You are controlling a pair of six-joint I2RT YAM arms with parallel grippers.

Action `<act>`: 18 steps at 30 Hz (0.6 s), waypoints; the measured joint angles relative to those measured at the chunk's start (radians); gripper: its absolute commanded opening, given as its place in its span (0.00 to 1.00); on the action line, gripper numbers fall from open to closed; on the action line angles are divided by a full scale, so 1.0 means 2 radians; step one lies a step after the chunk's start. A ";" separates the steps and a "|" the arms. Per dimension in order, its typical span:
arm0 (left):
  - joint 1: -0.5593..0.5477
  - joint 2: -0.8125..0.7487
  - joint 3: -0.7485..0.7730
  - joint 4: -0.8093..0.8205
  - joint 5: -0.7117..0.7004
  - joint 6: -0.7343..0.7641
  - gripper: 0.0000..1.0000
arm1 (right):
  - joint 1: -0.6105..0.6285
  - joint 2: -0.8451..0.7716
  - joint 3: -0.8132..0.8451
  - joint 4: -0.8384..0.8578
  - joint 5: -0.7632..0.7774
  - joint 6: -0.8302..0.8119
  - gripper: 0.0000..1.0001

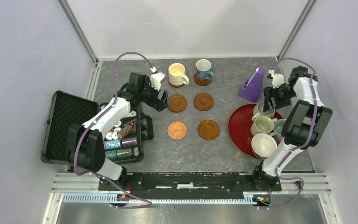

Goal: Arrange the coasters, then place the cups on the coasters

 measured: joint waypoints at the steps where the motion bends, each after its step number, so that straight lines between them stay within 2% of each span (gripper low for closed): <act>1: 0.000 0.000 0.000 0.000 0.000 0.000 1.00 | 0.006 0.001 0.000 0.003 0.000 -0.001 0.74; 18: 0.000 0.000 0.002 -0.005 -0.009 0.000 1.00 | 0.120 0.029 0.006 0.016 -0.051 -0.047 0.74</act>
